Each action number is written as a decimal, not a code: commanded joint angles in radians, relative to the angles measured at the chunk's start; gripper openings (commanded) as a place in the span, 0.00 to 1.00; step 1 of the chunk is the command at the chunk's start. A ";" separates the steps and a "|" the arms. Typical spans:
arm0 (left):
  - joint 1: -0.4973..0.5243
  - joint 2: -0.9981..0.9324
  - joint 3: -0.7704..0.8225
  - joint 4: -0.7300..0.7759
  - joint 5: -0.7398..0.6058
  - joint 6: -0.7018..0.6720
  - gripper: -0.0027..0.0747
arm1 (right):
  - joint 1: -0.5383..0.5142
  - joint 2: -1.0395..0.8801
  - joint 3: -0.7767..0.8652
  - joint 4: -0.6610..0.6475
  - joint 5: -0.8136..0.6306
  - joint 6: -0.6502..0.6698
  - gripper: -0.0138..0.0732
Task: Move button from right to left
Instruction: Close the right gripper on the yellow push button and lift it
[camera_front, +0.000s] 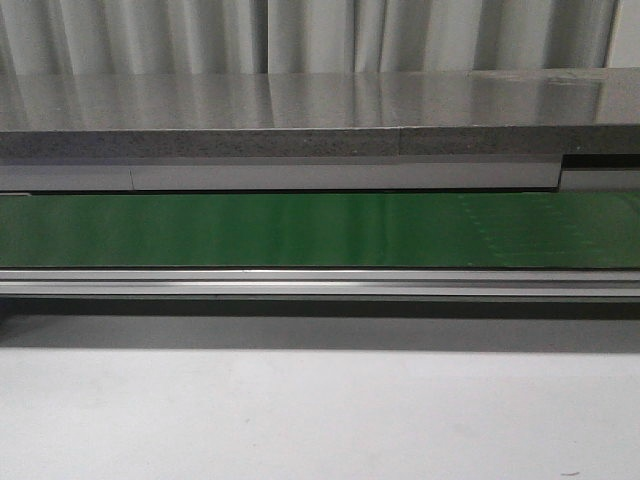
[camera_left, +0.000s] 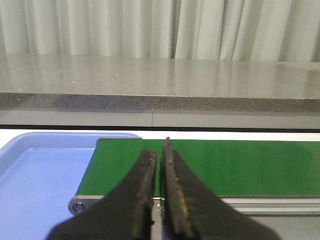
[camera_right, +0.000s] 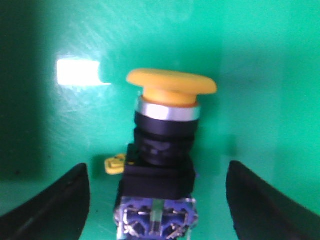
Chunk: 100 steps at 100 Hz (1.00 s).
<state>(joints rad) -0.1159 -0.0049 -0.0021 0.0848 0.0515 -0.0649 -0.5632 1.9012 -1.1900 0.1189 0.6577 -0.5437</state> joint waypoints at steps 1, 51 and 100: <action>0.001 -0.035 0.041 -0.008 -0.082 -0.009 0.04 | -0.009 -0.040 -0.030 0.005 -0.030 -0.015 0.76; 0.001 -0.035 0.041 -0.008 -0.082 -0.009 0.04 | -0.010 -0.037 -0.056 0.015 0.008 -0.015 0.41; 0.001 -0.035 0.041 -0.008 -0.082 -0.009 0.04 | 0.001 -0.245 -0.128 0.179 0.094 -0.015 0.41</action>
<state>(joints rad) -0.1159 -0.0049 -0.0021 0.0848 0.0515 -0.0649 -0.5654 1.7410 -1.2842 0.2441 0.7462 -0.5492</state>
